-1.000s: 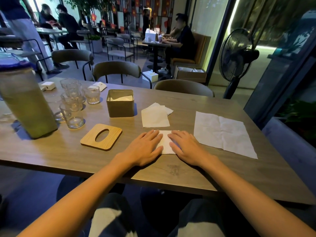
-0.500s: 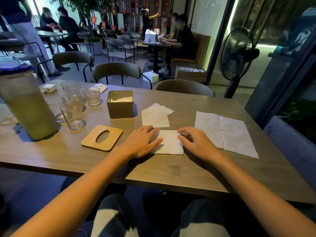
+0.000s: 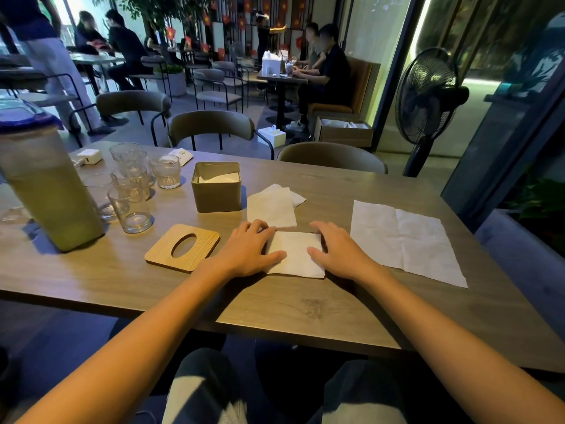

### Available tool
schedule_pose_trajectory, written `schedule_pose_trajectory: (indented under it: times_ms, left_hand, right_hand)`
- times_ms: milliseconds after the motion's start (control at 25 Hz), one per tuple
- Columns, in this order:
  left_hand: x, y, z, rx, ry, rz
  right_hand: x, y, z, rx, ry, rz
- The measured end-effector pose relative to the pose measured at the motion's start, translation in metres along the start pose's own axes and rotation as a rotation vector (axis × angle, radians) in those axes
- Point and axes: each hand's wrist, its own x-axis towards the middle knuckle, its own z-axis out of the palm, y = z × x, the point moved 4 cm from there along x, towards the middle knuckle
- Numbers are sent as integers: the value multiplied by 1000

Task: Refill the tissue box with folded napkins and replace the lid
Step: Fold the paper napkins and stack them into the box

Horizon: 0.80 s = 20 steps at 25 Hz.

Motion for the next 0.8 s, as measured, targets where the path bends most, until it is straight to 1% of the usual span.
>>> schedule_pose_trajectory:
  times_ms: [80, 160, 240, 320, 400, 520, 560, 600, 680, 720, 800]
  left_hand:
    - [4, -2, -3, -65, -56, 10]
    - [7, -4, -7, -181, -57, -11]
    - [8, -6, -11, -317, 13, -45]
    - [7, -9, -15, -443, 86, -54]
    - [2, -17, -20, -661, 138, -57]
    - [-6, -31, -32, -1051, 181, -81]
    - [-8, -36, -36, -1127, 216, -98]
    - [-9, -42, -41, -1178, 273, -124]
    - [-9, -58, -50, -1252, 399, -192]
    - [-8, -67, -54, -1255, 444, -229]
    - [-9, -85, -62, -1237, 499, -287]
  right_hand:
    - [7, -1, -3, 198, 14, 80]
    - [12, -5, -7, 293, 84, 100]
    - [15, -11, -11, 338, 133, 65]
    - [16, -17, -12, 429, 136, 29]
    - [19, -23, -17, 504, 160, -15]
    - [27, -42, -31, 575, 236, -85]
    - [30, -48, -33, 624, 225, -67]
    - [35, -55, -33, 673, 176, -22]
    - [41, -71, -24, 676, 30, 76]
    - [45, -77, -20, 654, -16, 87]
    - [55, -91, -12, 660, -45, 64]
